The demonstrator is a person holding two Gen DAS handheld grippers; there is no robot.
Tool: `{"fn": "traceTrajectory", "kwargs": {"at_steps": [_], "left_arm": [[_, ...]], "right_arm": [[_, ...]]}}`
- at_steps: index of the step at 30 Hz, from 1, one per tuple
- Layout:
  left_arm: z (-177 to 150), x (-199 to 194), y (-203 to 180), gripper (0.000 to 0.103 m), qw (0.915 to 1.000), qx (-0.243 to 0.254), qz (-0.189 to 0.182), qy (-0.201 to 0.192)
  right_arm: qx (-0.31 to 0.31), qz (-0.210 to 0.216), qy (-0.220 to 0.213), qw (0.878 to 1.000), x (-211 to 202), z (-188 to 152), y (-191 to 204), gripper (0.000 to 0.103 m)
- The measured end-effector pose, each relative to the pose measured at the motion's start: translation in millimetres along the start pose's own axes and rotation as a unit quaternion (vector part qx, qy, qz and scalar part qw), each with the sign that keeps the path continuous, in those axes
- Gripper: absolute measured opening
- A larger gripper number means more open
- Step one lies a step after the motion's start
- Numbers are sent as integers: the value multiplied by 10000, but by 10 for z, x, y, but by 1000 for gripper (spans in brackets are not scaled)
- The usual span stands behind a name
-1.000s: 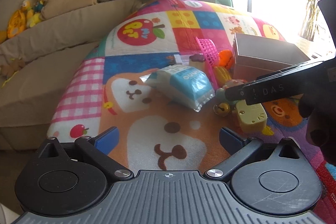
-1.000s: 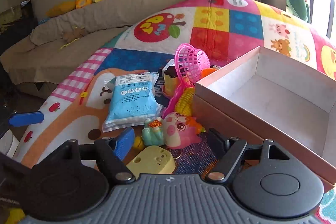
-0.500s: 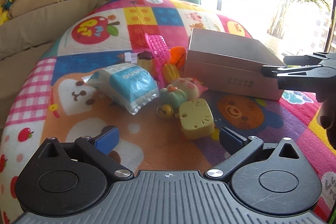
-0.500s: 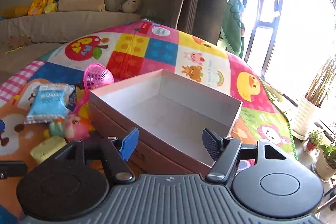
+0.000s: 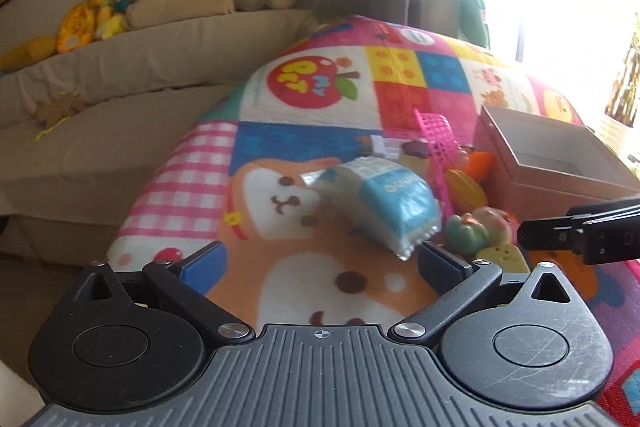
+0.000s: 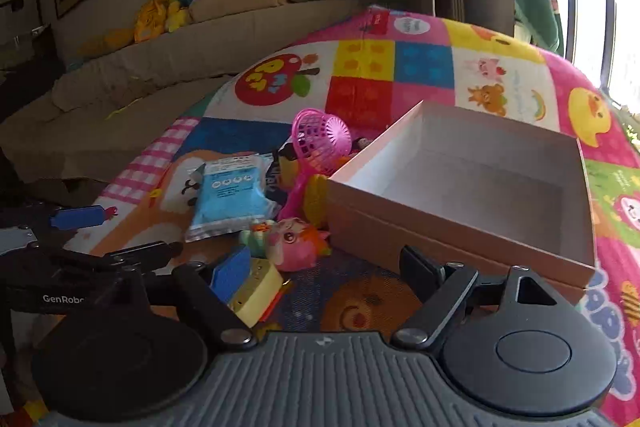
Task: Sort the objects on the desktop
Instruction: 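Grasp the pink cat figurine with the right tool, then hold the pink cat with the right tool while the left tool grasps the yellow cheese toy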
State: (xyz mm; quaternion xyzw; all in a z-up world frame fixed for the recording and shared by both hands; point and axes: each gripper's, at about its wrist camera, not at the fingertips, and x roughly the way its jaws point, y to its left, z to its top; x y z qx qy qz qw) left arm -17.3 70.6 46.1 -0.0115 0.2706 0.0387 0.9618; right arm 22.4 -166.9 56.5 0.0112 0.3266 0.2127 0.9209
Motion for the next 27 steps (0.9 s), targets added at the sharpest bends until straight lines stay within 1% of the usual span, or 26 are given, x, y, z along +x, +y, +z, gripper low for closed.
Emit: {"fn": "traceTrajectory", "kwargs": {"at_steps": [2,4,5,7,9,11,12,14,15,16,18,20,22,24,25,27], "left_arm": [[6,-25,171,103,9998,-195,29,4],[-16,-42,267,103,9997,-260,-16,43],[-36,-52,295,103,9996,-260,-58,66],[-84,-64,320,103,9995,-213,-224,110],[-120,-75,278,103,9986,-150,-489,161],[-147,-79,157,103,9957,-23,-894,235],[-160,-82,65,103,9929,87,-1154,281],[-184,-70,-170,103,9844,355,-1686,363],[-193,-50,-306,103,9803,491,-1872,384],[-205,-20,-444,103,9778,624,-1960,399],[-207,71,-677,103,9764,797,-1951,470],[-206,178,-833,103,9741,821,-2019,593],[-213,255,-939,103,9692,767,-2205,788],[-233,251,-1004,103,9612,715,-2511,894],[-248,204,-1022,103,9554,707,-2731,877],[-281,85,-1066,103,9372,829,-3280,851]], "right_arm": [[359,39,330,9988,292,61,92,83],[587,-72,550,9967,552,109,142,83],[667,-58,648,9956,667,117,156,83],[653,-44,765,9949,778,124,204,71],[546,81,659,9963,665,121,239,63],[421,167,318,9985,387,152,215,62],[327,157,85,9993,200,156,181,62],[174,64,-320,9993,-160,136,81,62],[124,-19,-437,9990,-319,104,20,62],[100,-96,-490,9987,-443,61,-41,62],[136,-233,-459,9986,-652,-90,-198,62],[176,-422,-329,9984,-756,-257,-336,62],[217,-652,-238,9974,-809,-439,-465,62],[296,-876,-170,9956,-810,-608,-596,62],[336,-943,-146,9949,-800,-665,-645,62],[413,-995,-123,9941,-763,-749,-726,63]]}}
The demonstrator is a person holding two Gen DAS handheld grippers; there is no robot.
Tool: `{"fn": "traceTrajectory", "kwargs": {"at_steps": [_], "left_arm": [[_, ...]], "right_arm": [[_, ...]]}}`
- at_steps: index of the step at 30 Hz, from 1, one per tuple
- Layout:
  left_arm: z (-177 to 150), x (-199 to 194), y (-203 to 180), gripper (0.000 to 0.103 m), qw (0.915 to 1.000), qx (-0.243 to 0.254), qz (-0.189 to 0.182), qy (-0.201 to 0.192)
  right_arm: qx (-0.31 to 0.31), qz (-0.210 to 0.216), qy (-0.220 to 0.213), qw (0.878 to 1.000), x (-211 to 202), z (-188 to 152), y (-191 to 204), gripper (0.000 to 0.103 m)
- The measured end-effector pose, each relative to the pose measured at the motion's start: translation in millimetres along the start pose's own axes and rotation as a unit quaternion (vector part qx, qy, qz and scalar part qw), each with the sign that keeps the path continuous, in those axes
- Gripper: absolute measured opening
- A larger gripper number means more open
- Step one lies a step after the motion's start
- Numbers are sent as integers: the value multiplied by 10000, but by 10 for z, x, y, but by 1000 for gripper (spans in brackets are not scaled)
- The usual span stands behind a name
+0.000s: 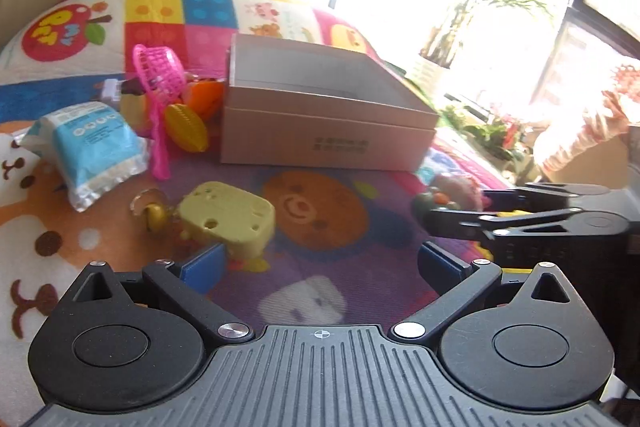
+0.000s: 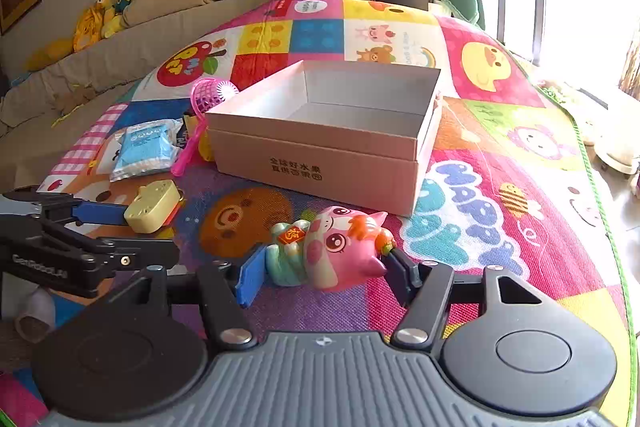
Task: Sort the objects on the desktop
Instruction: 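Hold the pink cat with the right tool while the left tool grasps the yellow cheese toy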
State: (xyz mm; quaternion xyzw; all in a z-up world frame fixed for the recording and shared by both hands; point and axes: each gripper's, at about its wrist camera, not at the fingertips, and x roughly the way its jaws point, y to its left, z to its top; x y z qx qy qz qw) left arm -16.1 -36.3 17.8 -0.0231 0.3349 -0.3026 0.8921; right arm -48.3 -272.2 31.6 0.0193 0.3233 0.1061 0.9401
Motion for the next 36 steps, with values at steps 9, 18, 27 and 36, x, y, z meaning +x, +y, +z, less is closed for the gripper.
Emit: {"fn": "traceTrajectory", "kwargs": {"at_steps": [9,18,27,36], "left_arm": [[70,99,82,103,9888,330,1453,-21],[226,313,222,88,9862,70,1654,-68],[18,149,-132,98,9943,1036,91,220],[46,177,-149,100,9928,1061,547,88]], "right_arm": [[344,94,-73,9993,66,-134,-103,69],[105,32,-131,9999,64,-133,-25,71],[-450,-363,-121,9983,45,-137,56,86],[-375,-318,-52,9988,3,-164,-13,89]]}}
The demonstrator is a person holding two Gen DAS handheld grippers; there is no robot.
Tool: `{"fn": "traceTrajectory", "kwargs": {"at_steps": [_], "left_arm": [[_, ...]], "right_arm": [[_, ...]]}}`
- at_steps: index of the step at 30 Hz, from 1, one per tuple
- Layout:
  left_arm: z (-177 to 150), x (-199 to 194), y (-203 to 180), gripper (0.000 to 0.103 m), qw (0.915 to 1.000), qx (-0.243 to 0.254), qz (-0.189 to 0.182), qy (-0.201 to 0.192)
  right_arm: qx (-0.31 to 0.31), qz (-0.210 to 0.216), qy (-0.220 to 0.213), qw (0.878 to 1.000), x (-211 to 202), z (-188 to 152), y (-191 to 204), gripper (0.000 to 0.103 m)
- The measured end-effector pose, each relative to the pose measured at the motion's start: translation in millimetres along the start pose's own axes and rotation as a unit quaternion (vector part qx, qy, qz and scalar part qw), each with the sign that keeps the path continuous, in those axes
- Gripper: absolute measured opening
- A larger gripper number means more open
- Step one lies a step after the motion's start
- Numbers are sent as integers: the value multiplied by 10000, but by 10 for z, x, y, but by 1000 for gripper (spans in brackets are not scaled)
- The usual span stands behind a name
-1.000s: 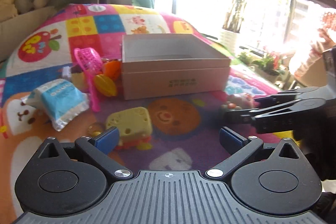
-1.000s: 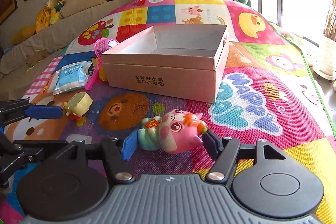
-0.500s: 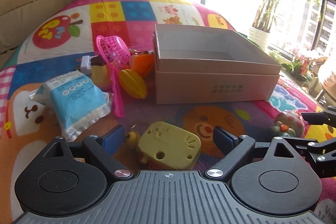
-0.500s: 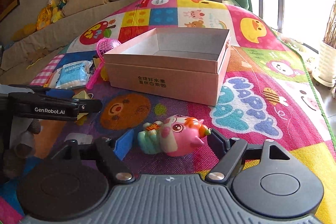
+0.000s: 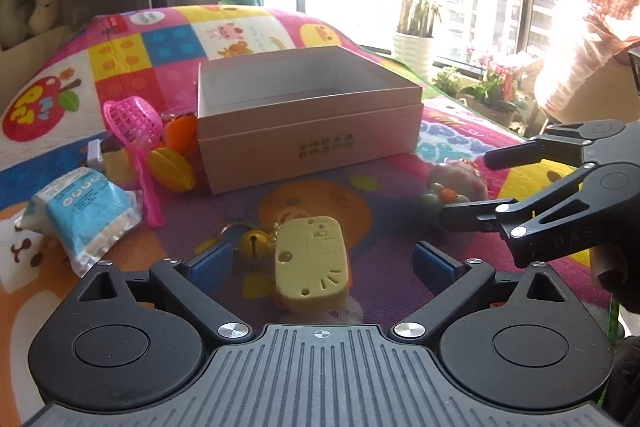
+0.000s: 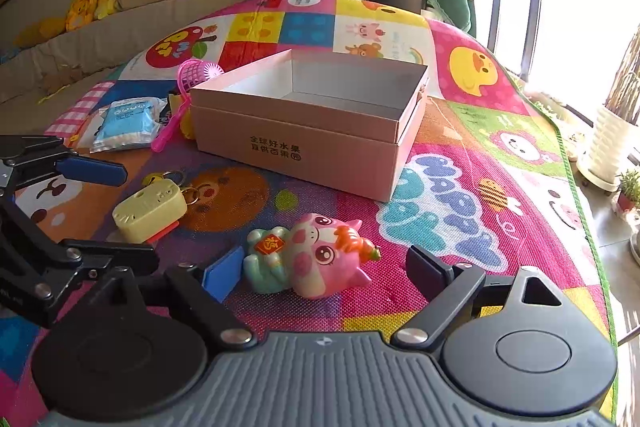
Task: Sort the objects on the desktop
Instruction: 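Hold the pink cat with the right tool while the left tool grasps the yellow cheese toy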
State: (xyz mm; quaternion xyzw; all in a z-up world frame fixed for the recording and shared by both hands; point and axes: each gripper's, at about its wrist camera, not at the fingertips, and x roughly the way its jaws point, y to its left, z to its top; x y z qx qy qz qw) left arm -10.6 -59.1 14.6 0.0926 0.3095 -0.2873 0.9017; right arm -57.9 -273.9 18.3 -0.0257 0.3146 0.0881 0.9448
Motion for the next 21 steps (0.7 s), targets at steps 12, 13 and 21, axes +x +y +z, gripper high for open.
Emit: {"fn": "traceTrajectory", "kwargs": {"at_steps": [12,13,21], "left_arm": [[-98,-219,244,100,9814,157,1914,-18],[-112,-258,315,100,9766,138,2148,-17],[-50,-287,431,100,9925,-886,836,42]], "right_arm": [[99,-46,6,9999,24,-23,-28,90],[110,-50,11,9999,30,-26,-28,91],[188,-40,81,9998,78,-27,-24,92]]}}
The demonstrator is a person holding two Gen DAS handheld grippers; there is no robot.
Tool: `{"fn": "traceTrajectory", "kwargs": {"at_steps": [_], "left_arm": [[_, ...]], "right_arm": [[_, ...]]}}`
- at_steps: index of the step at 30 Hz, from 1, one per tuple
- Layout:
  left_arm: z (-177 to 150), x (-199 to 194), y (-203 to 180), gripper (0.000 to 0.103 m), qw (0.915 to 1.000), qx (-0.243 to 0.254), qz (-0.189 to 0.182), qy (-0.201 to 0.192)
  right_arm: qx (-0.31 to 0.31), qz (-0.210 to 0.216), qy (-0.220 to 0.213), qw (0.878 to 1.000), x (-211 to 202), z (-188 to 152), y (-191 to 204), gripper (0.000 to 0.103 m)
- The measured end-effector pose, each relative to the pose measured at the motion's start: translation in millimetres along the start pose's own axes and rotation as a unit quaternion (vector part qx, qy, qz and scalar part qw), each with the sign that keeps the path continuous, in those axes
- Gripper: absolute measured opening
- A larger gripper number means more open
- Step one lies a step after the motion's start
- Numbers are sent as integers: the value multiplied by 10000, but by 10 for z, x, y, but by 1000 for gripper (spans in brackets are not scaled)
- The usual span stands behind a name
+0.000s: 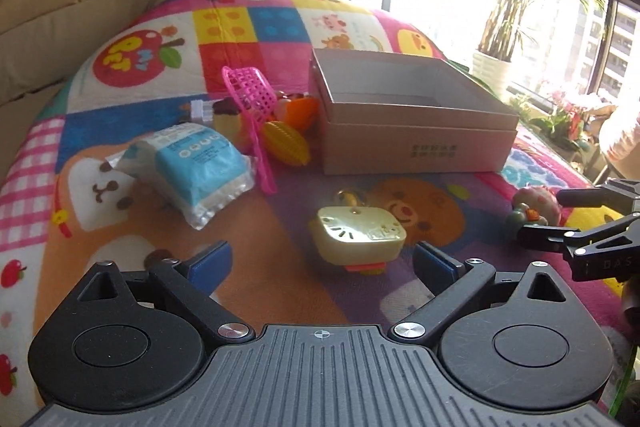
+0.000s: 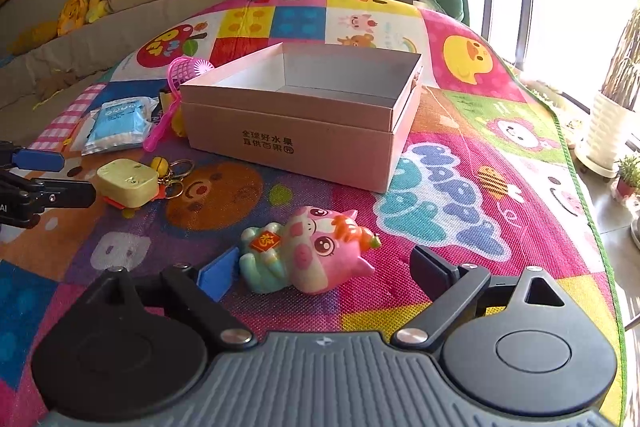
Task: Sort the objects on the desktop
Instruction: 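Hold the pink cat with the right tool while the left tool grasps the yellow cheese toy, then lower the cat and cheese toy into the box and open both tools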
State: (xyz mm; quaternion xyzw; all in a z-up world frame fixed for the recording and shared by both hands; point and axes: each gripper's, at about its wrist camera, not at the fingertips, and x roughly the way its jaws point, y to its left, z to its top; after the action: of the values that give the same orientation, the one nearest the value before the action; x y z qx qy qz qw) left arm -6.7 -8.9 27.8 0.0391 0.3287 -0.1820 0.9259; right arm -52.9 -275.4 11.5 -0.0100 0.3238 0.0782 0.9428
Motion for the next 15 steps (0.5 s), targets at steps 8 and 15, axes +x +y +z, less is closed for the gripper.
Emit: {"fn": "traceTrajectory", "kwargs": {"at_steps": [8,15], "left_arm": [[27,285,-449,86,9971,409,644,-22],[-17,271,-415,63,9965,434,713,-36]], "right_arm": [[-359,-113,-142,9992,-56,-20,107,92],[-579,-217,-33,9981,10,29,158,91]]}}
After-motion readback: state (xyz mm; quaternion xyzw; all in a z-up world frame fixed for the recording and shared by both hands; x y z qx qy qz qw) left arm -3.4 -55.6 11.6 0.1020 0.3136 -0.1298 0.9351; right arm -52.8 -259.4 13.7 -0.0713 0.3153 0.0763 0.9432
